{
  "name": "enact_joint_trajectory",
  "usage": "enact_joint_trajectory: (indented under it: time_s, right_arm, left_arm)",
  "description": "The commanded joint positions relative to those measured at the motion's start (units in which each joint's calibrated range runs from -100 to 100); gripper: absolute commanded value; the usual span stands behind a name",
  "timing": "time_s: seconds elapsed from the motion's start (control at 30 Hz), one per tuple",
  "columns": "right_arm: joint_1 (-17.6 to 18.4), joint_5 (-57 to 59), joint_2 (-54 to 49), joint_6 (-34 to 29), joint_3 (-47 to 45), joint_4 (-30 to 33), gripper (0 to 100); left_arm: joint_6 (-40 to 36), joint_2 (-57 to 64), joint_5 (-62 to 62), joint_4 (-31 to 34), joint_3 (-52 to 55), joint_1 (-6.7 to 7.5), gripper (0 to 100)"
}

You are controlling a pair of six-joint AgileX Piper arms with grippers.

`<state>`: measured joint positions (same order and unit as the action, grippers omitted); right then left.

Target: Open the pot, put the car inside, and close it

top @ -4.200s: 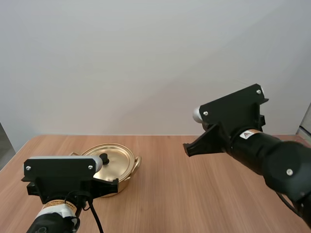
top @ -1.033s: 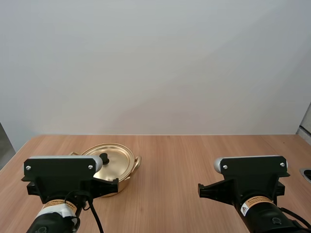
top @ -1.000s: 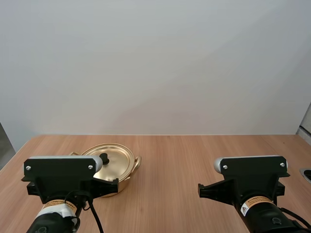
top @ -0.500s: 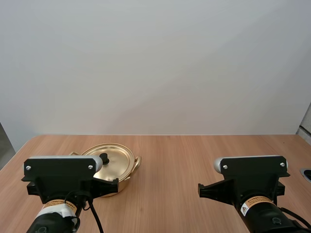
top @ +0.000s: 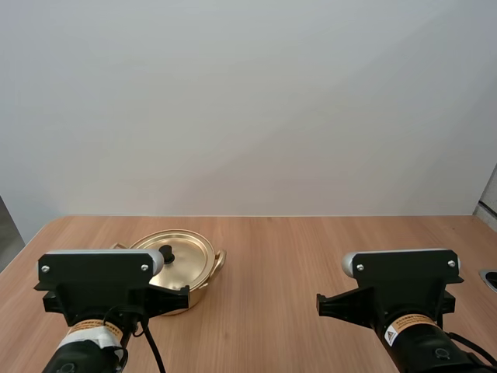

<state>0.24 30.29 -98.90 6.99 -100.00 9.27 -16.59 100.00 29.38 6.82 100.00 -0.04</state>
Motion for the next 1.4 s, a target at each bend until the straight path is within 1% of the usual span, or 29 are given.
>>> enact_joint_trajectory:
  time_s: [0.0, 1.37]
  right_arm:
    - [0.01, -0.07, -0.05, 0.02, 0.00, 0.00, 0]
    - [0.01, -0.07, -0.05, 0.02, 0.00, 0.00, 0]
  left_arm:
    - [-0.05, 0.00, 0.07, -0.05, 0.00, 0.01, 0]
    - [-0.05, 0.00, -1.59, -0.05, 0.00, 0.01, 0]
